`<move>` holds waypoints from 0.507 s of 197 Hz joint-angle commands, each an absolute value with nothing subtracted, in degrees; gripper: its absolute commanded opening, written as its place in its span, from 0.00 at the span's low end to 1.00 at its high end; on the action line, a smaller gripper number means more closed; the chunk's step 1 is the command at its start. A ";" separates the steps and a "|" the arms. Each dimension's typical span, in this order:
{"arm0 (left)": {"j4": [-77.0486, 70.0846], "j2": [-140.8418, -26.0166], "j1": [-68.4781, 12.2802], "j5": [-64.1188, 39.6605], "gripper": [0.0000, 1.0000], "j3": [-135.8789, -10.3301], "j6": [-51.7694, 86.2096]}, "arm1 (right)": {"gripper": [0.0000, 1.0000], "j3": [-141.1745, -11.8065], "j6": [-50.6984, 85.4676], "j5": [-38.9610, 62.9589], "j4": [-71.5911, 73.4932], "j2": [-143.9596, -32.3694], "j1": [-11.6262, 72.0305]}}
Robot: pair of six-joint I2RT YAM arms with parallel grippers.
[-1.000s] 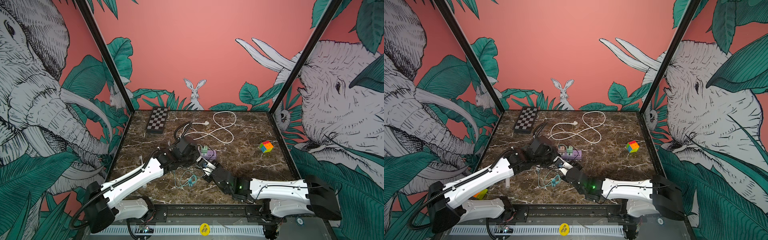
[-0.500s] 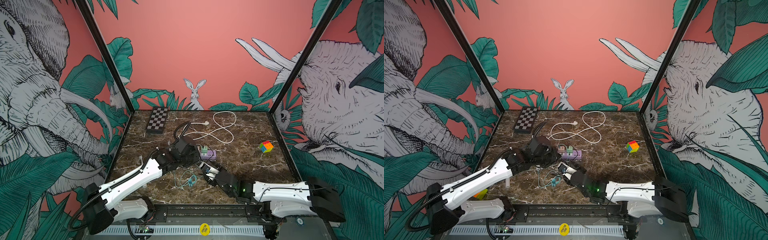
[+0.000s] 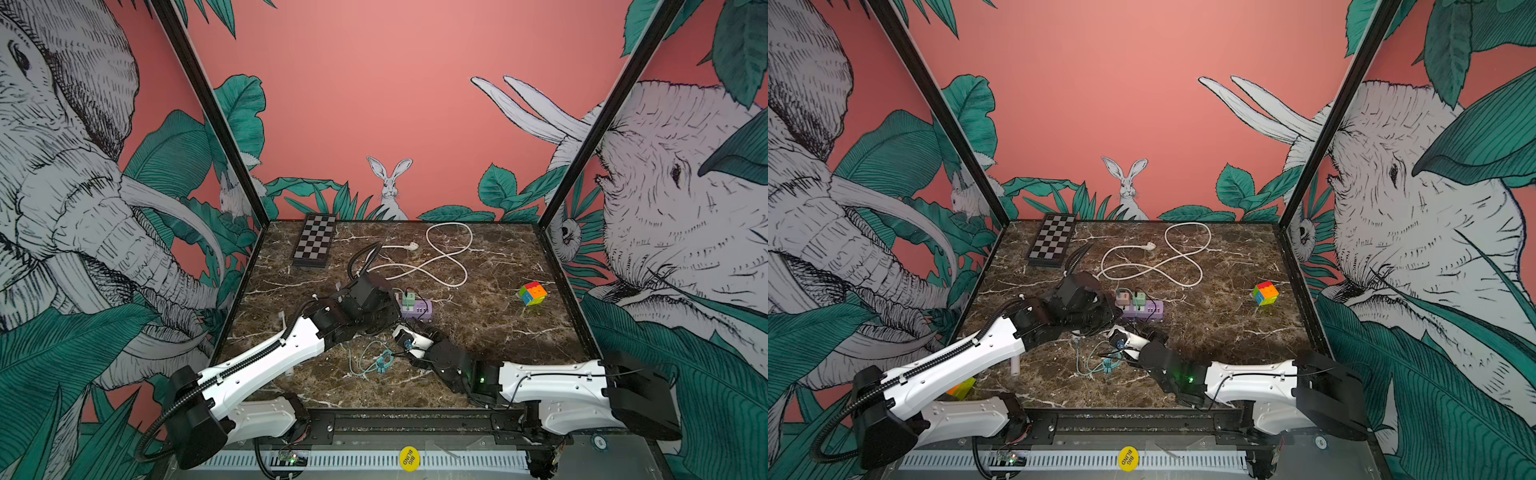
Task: Charge the electric toothbrush
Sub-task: Pick up the charging cable from the center of the board.
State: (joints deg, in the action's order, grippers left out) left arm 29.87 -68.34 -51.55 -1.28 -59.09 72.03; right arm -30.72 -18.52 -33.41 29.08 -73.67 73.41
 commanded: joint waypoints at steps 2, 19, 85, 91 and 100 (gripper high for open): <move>29.22 -66.70 -51.24 -1.22 0.00 -58.45 72.60 | 0.48 -32.87 -20.14 -34.27 33.96 -74.39 73.27; 29.18 -66.69 -51.24 -1.29 0.00 -58.36 72.60 | 0.39 -33.32 -20.57 -34.19 35.16 -74.90 73.21; 29.27 -65.99 -51.24 -0.72 0.00 -57.75 72.64 | 0.19 -33.99 -20.23 -31.94 34.48 -74.40 73.21; 29.27 -65.96 -51.24 -0.76 0.00 -57.74 72.60 | 0.19 -33.93 -19.98 -31.75 34.28 -74.36 73.20; 29.20 -65.92 -51.24 -0.69 0.00 -57.68 72.65 | 0.18 -33.93 -19.87 -31.64 34.04 -74.43 73.21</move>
